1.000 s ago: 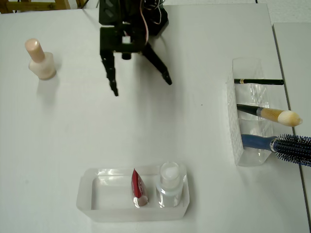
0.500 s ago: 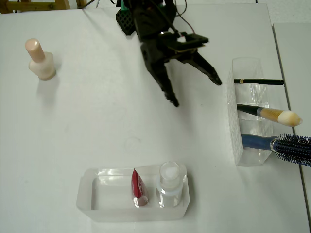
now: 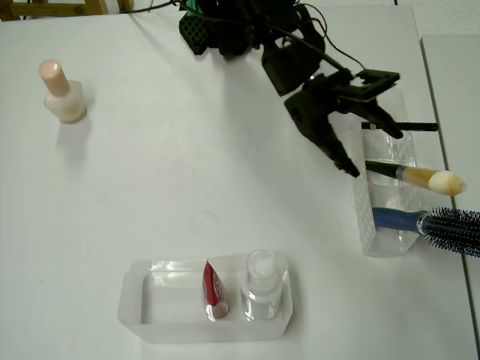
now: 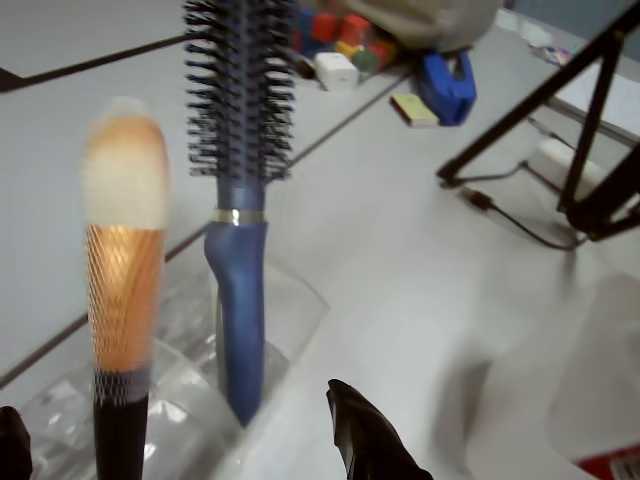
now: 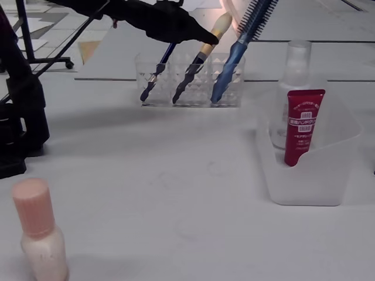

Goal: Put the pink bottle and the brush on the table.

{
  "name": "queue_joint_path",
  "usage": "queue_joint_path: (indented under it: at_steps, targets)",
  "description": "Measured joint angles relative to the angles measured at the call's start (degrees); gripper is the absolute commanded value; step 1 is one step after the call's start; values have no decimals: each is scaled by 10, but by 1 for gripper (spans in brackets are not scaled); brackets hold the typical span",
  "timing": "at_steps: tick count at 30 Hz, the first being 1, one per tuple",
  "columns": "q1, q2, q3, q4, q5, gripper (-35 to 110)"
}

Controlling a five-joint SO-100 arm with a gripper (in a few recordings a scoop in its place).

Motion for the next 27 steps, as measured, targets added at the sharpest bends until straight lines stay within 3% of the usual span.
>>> queue_joint_path:
  at_steps: [27]
  targets:
    - [-62,-272,-150,-178,0,32]
